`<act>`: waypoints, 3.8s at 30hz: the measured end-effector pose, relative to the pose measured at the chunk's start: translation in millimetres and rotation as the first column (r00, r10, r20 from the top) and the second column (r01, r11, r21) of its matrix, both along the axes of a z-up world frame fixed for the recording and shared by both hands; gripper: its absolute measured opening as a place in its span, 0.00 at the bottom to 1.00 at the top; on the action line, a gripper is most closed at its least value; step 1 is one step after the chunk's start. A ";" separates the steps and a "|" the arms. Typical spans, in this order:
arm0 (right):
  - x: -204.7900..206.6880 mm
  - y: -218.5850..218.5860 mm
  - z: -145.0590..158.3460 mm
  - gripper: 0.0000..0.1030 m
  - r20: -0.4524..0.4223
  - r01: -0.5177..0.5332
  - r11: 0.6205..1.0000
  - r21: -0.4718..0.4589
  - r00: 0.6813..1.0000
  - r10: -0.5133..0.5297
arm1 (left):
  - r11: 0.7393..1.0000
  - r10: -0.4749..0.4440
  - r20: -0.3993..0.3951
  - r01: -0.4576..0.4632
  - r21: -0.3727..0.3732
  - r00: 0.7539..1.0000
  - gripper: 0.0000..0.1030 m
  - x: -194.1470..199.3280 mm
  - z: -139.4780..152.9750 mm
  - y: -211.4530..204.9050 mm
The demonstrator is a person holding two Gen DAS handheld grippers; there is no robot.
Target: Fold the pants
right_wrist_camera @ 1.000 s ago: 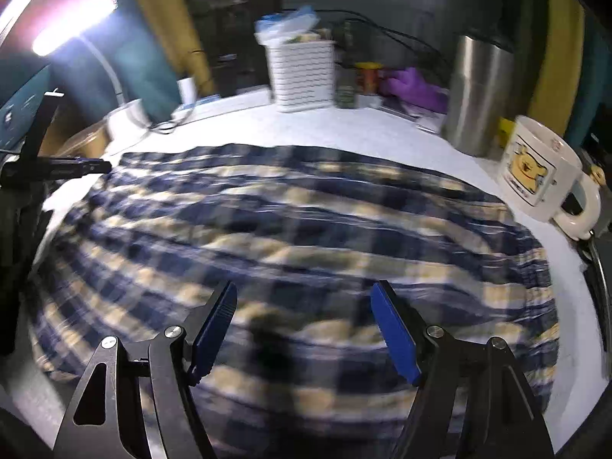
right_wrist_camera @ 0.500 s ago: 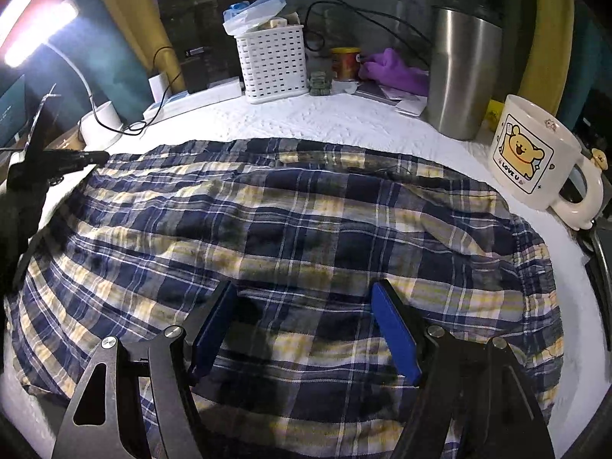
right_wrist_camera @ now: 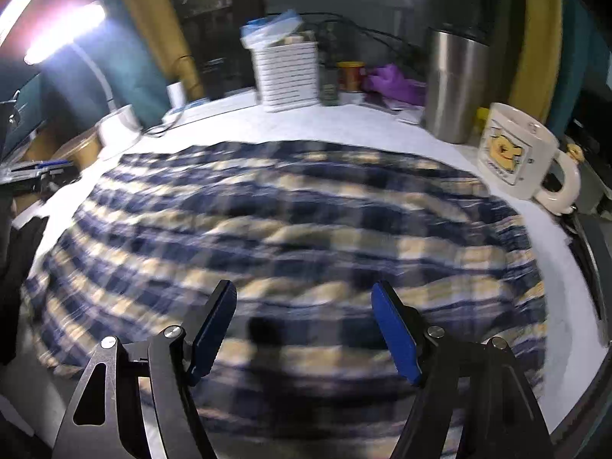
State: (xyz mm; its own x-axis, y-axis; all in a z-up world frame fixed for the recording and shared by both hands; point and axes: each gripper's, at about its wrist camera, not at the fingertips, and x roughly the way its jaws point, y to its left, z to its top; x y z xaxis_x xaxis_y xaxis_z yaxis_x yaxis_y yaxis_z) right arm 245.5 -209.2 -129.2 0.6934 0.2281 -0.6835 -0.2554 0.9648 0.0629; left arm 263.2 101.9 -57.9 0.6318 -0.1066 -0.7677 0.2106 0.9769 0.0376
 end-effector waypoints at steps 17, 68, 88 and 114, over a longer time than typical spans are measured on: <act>-39.2 132.6 -21.5 0.72 -0.050 -0.308 0.948 -0.081 0.951 0.305 | 0.996 0.081 -0.066 -0.083 -0.030 0.995 0.22 -118.6 -57.5 3.5; -66.6 -54.5 -5.1 0.82 -0.030 0.043 0.998 0.039 0.999 -0.042 | 0.990 0.123 -0.100 -0.130 -0.062 0.987 0.37 -84.5 -39.4 -14.7; -77.0 -95.9 -15.7 0.90 -0.084 0.146 0.984 0.100 0.987 -0.138 | 0.972 0.182 -0.081 -0.192 -0.133 0.980 0.58 -104.5 -36.5 -16.6; -60.1 -111.7 -17.4 0.90 -0.110 0.138 0.955 0.262 0.988 -0.112 | 0.994 0.048 -0.095 -0.057 -0.094 0.994 0.62 -113.8 -44.3 -85.8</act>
